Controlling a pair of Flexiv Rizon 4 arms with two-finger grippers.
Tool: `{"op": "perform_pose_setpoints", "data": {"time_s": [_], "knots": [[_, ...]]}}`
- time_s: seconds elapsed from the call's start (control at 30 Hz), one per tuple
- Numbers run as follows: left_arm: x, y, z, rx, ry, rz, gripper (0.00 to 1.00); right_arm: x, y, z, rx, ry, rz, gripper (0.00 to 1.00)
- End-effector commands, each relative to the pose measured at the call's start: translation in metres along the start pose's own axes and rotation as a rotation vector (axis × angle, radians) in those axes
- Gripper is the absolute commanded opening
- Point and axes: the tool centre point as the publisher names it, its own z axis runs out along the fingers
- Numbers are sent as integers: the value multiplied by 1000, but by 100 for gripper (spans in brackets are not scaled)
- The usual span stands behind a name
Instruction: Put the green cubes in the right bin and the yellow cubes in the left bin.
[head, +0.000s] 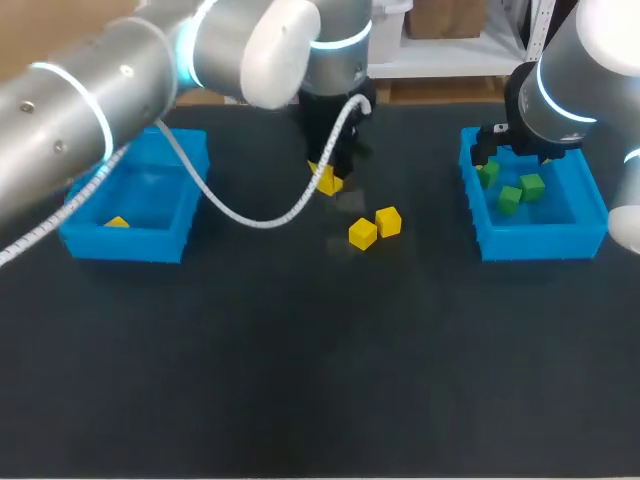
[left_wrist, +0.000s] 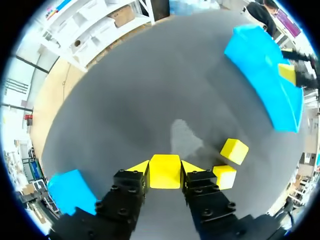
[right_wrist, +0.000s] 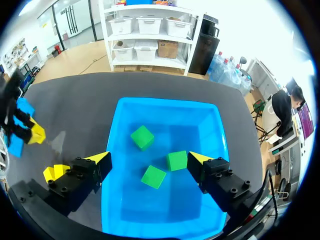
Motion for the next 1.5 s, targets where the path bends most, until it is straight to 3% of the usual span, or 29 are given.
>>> {"op": "perform_pose_setpoints", "data": {"time_s": [0.03, 0.3, 0.5, 0.7, 0.93, 0.97, 1.0, 1.13, 1.27, 1.5], "knots": [[45, 16, -36, -29, -126, -45, 0, 2, 0, 0, 3, -6, 1, 100], [93, 86, -81, -145, -224, -254, 0, 2, 0, 0, 3, -6, 1, 100], [139, 135, -79, -198, -208, -433, 0, 2, 0, 0, 3, -6, 1, 100], [174, 155, -67, -244, -153, -514, 0, 2, 0, 0, 3, -6, 1, 100], [194, 167, -55, -262, -116, -590, 0, 2, 0, 0, 3, -6, 1, 100], [194, 167, -55, -272, -106, -590, 11, 2, 0, 0, 3, -6, 1, 100], [194, 167, -55, -269, -107, -589, 100, 2, 0, 0, 3, -6, 1, 100], [188, 164, -59, -264, -128, -577, 100, 2, 0, 0, 3, -6, 1, 100], [170, 150, -71, -232, -175, -525, 100, 2, 0, 0, 3, -6, 1, 100], [120, 89, -93, -125, -232, -298, 100, 2, 0, 0, 3, -6, 1, 100]]}}
